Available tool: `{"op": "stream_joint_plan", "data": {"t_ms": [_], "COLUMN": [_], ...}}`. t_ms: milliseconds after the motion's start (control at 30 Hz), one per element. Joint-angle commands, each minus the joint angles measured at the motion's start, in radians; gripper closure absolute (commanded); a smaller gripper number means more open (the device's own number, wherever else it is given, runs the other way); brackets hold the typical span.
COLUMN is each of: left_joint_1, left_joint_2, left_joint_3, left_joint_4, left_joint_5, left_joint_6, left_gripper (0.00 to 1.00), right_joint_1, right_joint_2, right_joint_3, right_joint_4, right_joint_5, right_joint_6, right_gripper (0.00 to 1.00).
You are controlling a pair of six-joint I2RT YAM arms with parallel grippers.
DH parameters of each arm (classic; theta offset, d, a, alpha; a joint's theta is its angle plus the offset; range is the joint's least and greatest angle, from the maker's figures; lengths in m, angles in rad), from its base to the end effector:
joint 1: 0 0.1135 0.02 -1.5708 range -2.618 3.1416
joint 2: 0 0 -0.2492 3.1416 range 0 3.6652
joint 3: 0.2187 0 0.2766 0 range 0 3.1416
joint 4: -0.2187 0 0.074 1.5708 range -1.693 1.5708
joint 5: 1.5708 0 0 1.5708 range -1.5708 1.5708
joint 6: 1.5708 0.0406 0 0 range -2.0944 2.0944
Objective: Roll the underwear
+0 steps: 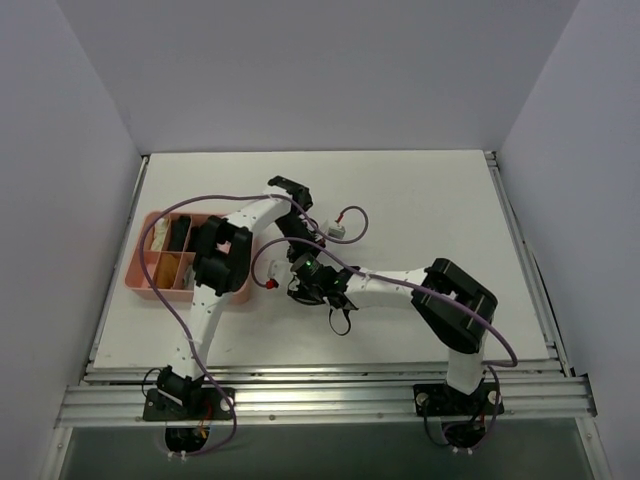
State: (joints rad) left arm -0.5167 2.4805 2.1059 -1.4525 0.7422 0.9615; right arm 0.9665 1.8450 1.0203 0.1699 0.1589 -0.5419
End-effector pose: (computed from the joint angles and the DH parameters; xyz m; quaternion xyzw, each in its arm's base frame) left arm 0.3895 -0.2529 0.1230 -0.5884 -0.7143 0.3771 0.0368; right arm 0.2356 0.3299 0.1264 -0.5866 0.6757 0.0233 0.4459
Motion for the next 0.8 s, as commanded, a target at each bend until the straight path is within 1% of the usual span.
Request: {"op": "stream_joint_plan", "data": {"t_ms": [0, 67, 100, 133, 200, 300, 400, 667, 767], "left_joint_1": [0.001, 0.006, 0.013, 0.017, 0.021, 0.040, 0.060, 0.135, 0.152], "left_joint_2": [0.060, 0.049, 0.032, 0.025, 0.005, -0.012, -0.029, -0.123, -0.146], "left_joint_3": [0.014, 0.022, 0.022, 0.022, 0.038, 0.077, 0.103, 0.039, 0.016], "left_joint_4": [0.024, 0.040, 0.049, 0.056, 0.066, 0.063, 0.035, 0.066, 0.070], "left_joint_5": [-0.103, -0.087, -0.083, -0.073, -0.066, -0.072, -0.069, -0.053, -0.006], "left_joint_6": [0.065, 0.060, 0.054, 0.049, 0.037, 0.010, 0.017, 0.014, 0.032], "left_gripper": [0.98, 0.98, 0.98, 0.97, 0.96, 0.91, 0.91, 0.91, 0.91], "right_joint_1": [-0.020, -0.028, -0.031, -0.029, -0.032, -0.034, -0.048, -0.091, -0.091], "right_joint_2": [0.046, 0.065, 0.077, 0.080, 0.089, 0.103, 0.108, 0.125, 0.149], "right_joint_3": [0.021, 0.029, 0.032, 0.031, 0.027, 0.029, 0.026, 0.041, 0.067], "right_joint_4": [-0.046, -0.079, -0.090, -0.101, -0.109, -0.128, -0.132, -0.153, -0.165], "right_joint_5": [-0.044, -0.076, -0.084, -0.087, -0.082, -0.085, -0.096, -0.137, -0.130], "right_joint_6": [-0.012, 0.000, 0.003, 0.008, 0.014, 0.019, 0.022, 0.026, 0.025], "right_gripper": [0.72, 0.82, 0.94, 0.99, 1.00, 1.00, 1.00, 1.00, 1.00]}}
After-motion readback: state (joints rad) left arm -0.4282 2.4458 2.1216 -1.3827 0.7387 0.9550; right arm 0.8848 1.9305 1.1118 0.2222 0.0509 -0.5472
